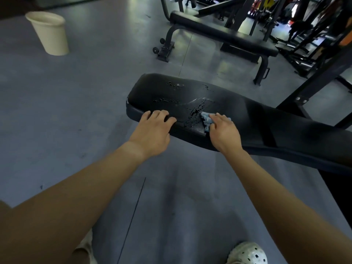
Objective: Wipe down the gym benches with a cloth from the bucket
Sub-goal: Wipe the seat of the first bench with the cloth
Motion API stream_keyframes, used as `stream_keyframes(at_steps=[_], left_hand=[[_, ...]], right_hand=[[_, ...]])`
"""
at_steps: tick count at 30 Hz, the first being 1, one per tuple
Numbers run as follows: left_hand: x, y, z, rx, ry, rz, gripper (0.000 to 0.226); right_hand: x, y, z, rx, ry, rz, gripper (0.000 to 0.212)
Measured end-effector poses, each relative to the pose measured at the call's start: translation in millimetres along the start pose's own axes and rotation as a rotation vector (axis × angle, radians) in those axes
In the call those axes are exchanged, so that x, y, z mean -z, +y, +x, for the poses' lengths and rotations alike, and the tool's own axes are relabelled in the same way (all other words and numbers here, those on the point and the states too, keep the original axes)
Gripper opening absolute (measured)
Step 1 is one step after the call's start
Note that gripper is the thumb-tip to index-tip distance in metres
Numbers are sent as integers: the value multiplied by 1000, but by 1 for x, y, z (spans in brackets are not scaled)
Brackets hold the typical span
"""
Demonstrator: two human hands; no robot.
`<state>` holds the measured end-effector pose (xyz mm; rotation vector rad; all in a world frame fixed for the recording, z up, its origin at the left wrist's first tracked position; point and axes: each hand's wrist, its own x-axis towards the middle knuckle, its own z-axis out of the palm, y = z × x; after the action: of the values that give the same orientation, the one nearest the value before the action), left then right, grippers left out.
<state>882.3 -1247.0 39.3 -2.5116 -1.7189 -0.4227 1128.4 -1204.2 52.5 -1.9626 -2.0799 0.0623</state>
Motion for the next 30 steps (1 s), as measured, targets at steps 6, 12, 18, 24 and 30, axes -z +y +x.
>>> stream_keyframes(at_steps=[6,12,18,24,30], left_hand=[[-3,4,3,9,-5,10,52],[-5,14,6,42,9,10,51],[-2,20,7,74,-14,18,49],[8,23,21,75,66,-20,31],[12,34,38,-112,39,-9,34]], right_hand=[[-17,-39,-27,211,-24,-115,51],[-7,-15,-16,320,-140,-158,55],[2,4,36,-17,-203,-141,53],[-3,-21,2,203,-248,-97,51],[11,-6,5,280,-303,-33,49]])
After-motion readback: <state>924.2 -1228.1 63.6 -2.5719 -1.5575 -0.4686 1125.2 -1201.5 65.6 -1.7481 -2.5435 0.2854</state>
